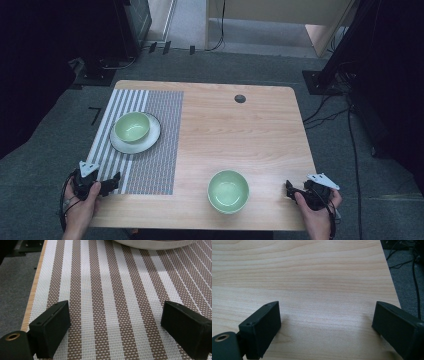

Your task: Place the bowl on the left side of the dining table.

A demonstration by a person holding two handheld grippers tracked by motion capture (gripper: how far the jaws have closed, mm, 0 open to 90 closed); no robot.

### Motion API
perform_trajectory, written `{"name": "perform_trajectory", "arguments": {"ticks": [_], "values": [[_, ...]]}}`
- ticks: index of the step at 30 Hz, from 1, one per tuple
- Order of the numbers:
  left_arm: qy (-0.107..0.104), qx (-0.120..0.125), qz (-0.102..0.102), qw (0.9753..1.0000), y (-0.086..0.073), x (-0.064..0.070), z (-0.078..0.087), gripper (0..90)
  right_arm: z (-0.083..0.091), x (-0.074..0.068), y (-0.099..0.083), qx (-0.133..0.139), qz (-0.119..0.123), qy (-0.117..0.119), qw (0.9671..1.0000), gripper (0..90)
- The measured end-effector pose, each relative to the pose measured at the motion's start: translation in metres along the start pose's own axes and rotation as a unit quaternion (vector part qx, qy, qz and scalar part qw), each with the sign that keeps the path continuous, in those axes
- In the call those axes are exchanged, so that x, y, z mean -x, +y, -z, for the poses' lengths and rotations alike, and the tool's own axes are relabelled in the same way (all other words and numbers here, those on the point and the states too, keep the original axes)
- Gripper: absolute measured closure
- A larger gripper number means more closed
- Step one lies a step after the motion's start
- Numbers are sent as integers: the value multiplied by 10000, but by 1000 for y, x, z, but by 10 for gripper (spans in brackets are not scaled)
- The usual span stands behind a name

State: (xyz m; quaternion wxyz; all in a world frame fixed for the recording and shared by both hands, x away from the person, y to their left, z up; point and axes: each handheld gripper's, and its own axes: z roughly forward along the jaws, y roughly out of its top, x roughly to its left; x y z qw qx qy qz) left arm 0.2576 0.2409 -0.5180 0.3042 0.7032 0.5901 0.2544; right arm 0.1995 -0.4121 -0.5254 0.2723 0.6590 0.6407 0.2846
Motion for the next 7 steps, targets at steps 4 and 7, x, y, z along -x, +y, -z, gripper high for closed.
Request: {"name": "perform_trajectory", "arguments": {"ticks": [4, 7], "values": [[-3, -3, -1, 10000, 0, 0, 0, 83, 1, 0, 0, -5, -6, 2, 10000, 79], [-7, 1, 4, 10000, 0, 0, 0, 84, 1, 0, -1, -2, 0, 7, 10000, 79]]}}
